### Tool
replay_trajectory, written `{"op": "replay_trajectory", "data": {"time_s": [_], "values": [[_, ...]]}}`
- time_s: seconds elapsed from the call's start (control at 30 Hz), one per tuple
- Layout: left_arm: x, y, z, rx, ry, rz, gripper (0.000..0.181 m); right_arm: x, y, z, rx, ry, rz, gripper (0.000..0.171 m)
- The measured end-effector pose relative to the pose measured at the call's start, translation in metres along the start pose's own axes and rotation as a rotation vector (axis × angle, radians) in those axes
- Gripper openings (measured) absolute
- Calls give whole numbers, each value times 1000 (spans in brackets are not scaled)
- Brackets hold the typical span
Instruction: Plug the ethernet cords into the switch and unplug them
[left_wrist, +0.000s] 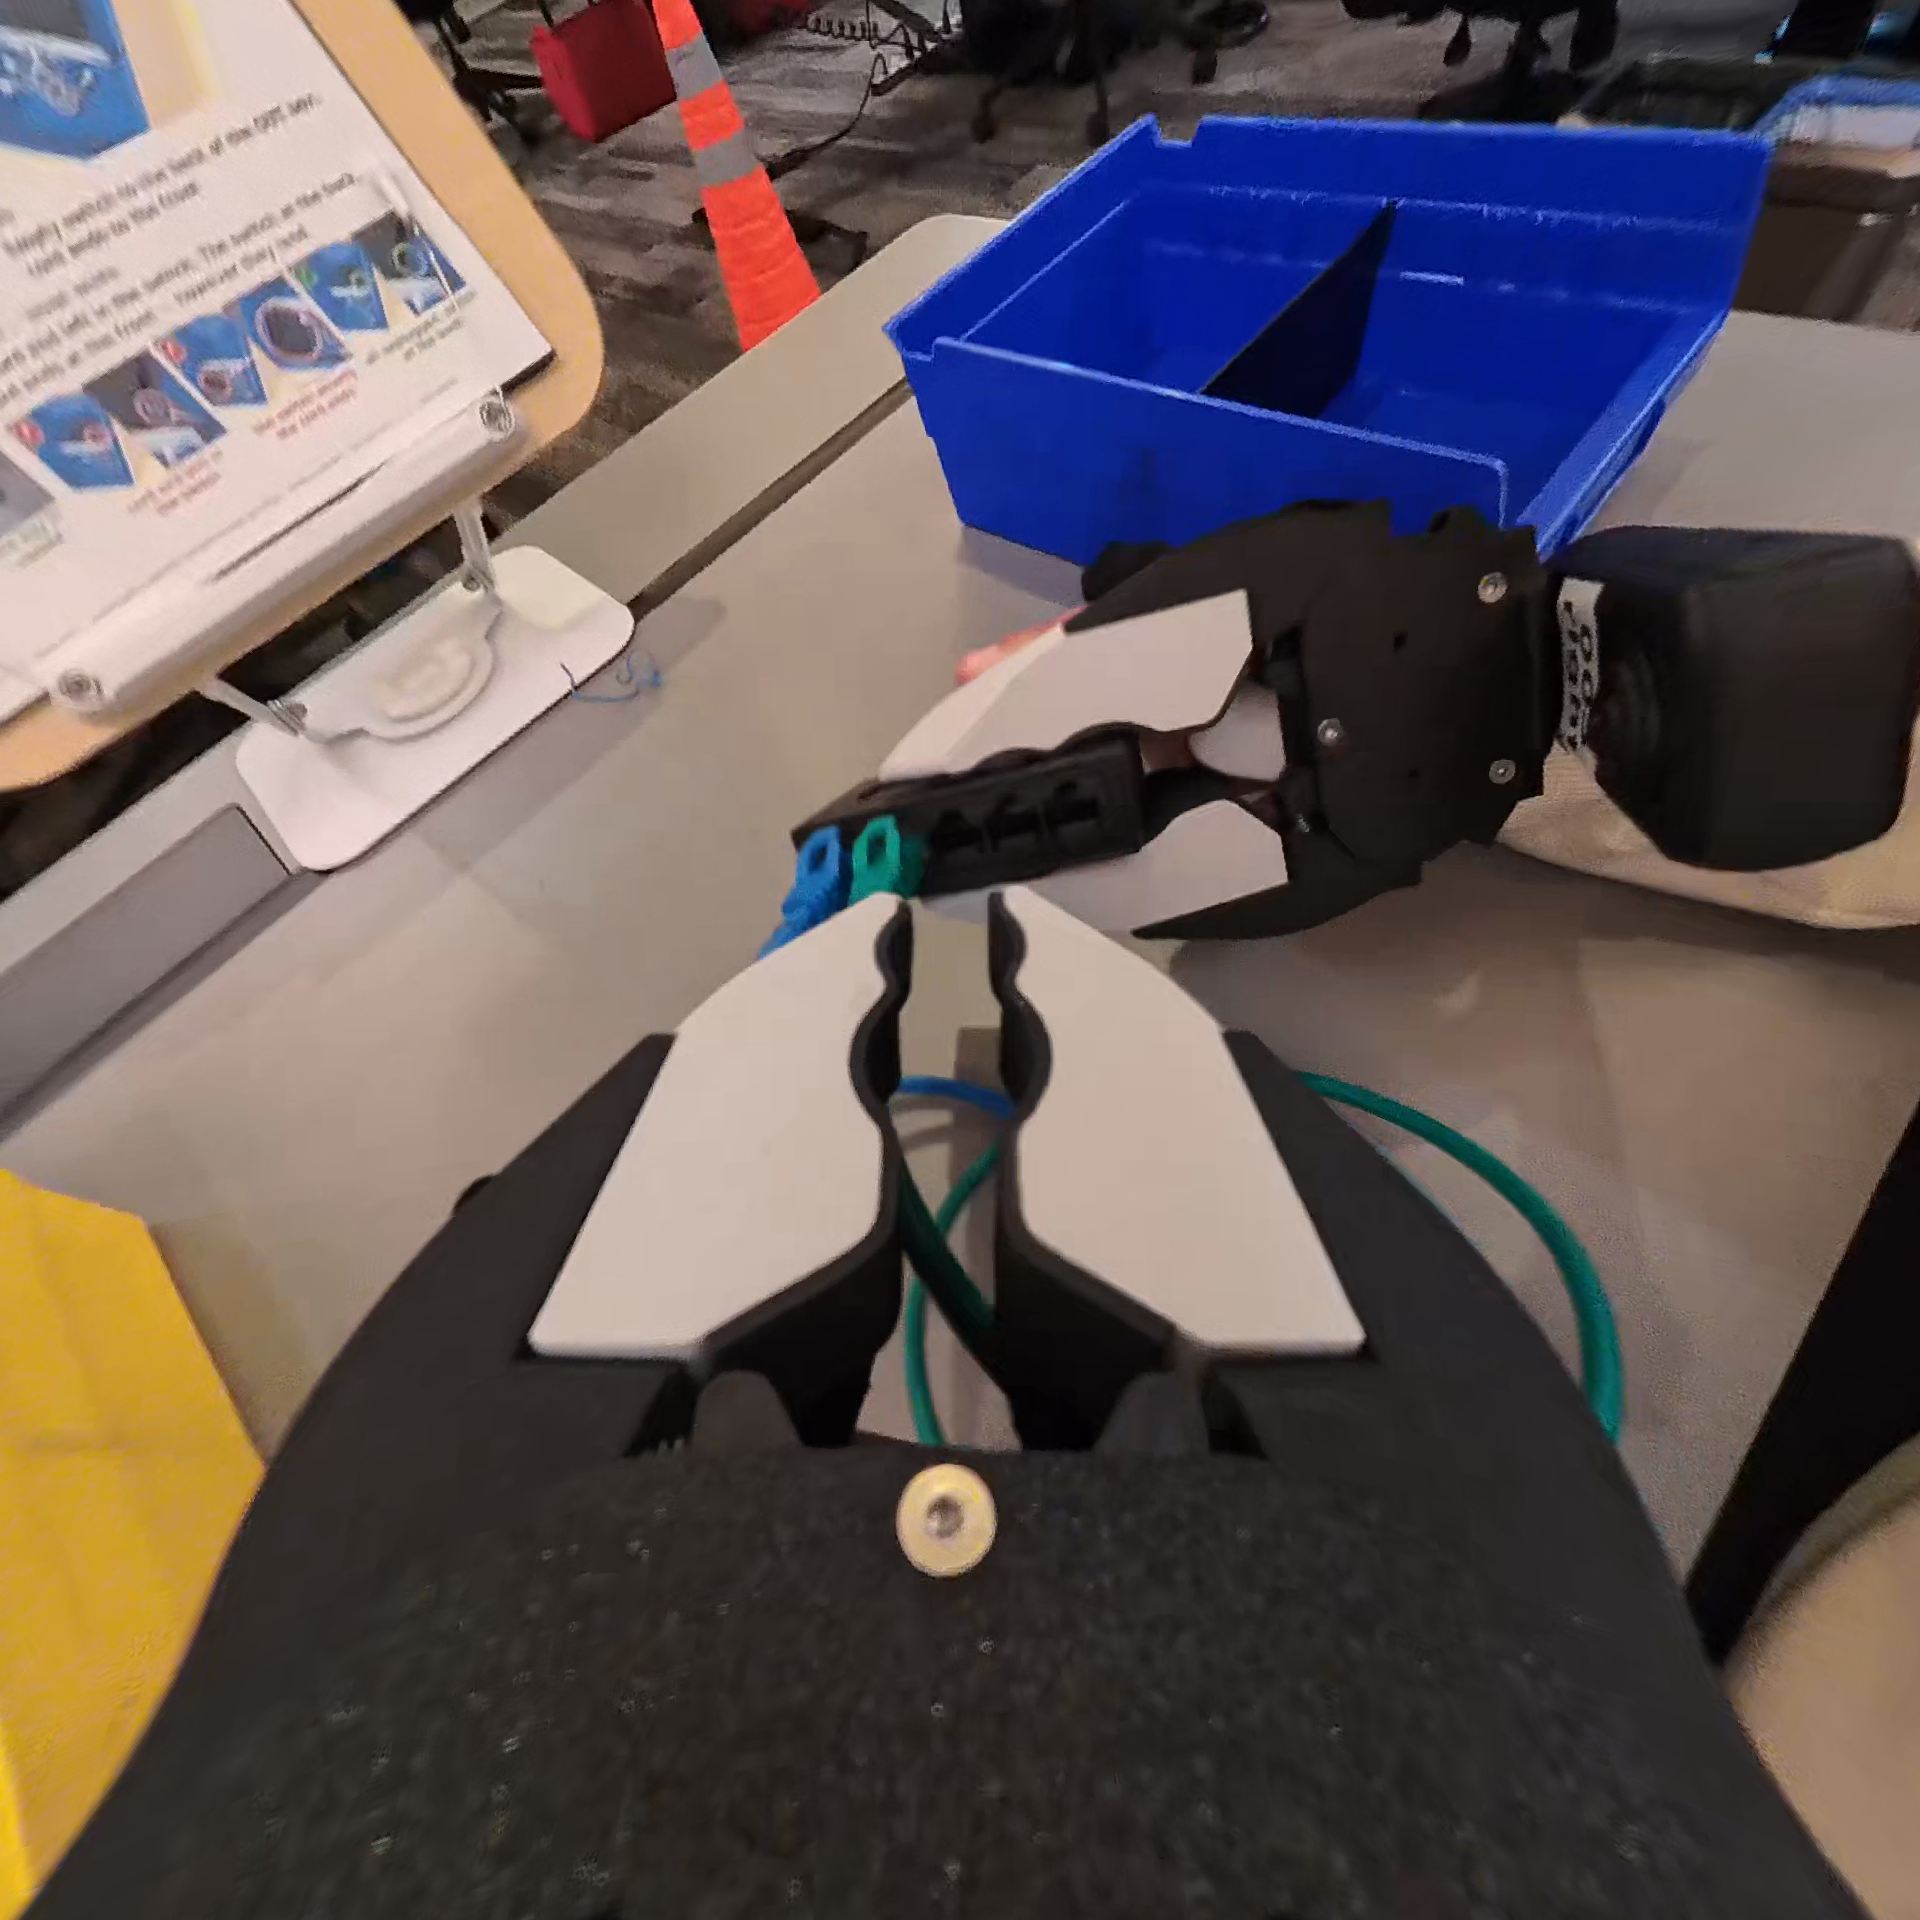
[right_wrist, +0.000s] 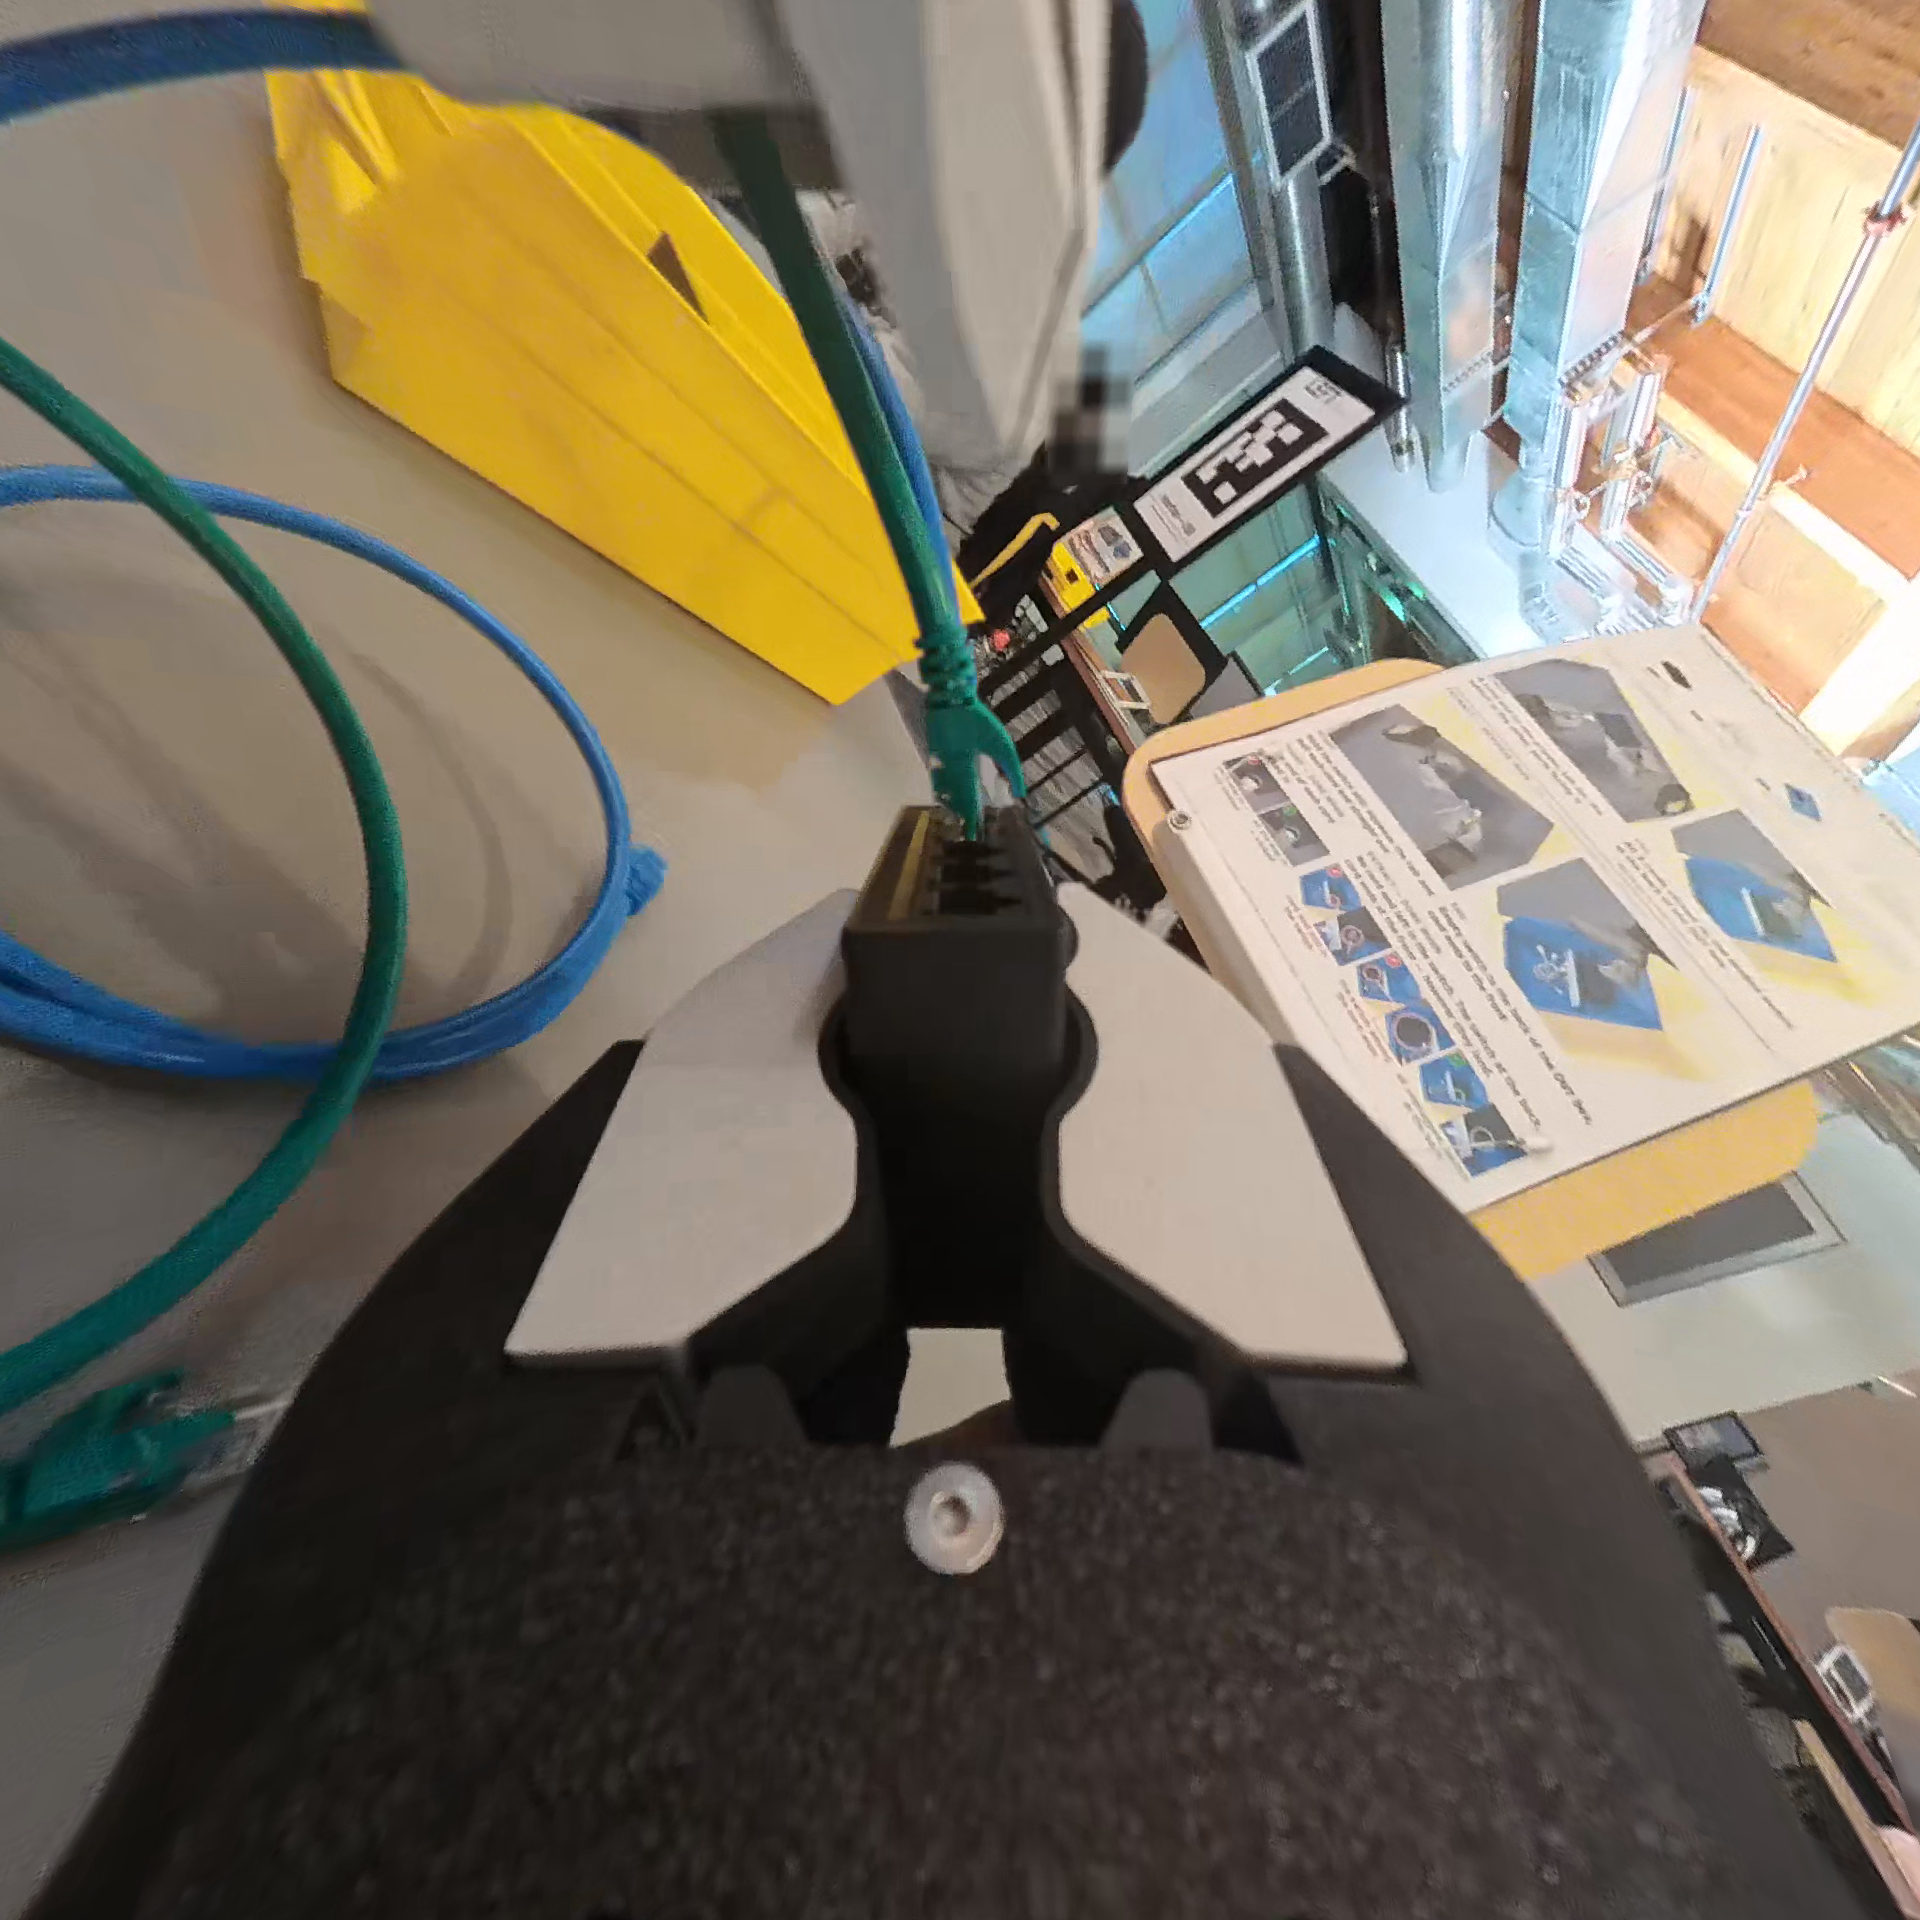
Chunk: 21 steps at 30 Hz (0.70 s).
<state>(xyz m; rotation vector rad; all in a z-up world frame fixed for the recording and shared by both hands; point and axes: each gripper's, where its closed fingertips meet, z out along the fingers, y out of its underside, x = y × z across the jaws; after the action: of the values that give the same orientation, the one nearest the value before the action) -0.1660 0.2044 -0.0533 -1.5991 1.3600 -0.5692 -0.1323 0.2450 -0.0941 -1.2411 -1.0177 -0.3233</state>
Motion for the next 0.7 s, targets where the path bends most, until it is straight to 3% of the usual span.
{"op": "replay_trajectory", "data": {"time_s": [0.1,0.3,0.33,0.7], "values": [[-3,12,2,-8,-45,-21,21,1,-2,-1,14,1,8,29],[-15,18,2,-26,-170,69,13,-5,0,0,14,-21,15,30],[-19,16,0,-19,-192,71,26,-5,1,0,12,-23,19,30],[-10,18,-1,-28,-50,-3,17,-5,-4,-3,50,-35,35,29]]}}
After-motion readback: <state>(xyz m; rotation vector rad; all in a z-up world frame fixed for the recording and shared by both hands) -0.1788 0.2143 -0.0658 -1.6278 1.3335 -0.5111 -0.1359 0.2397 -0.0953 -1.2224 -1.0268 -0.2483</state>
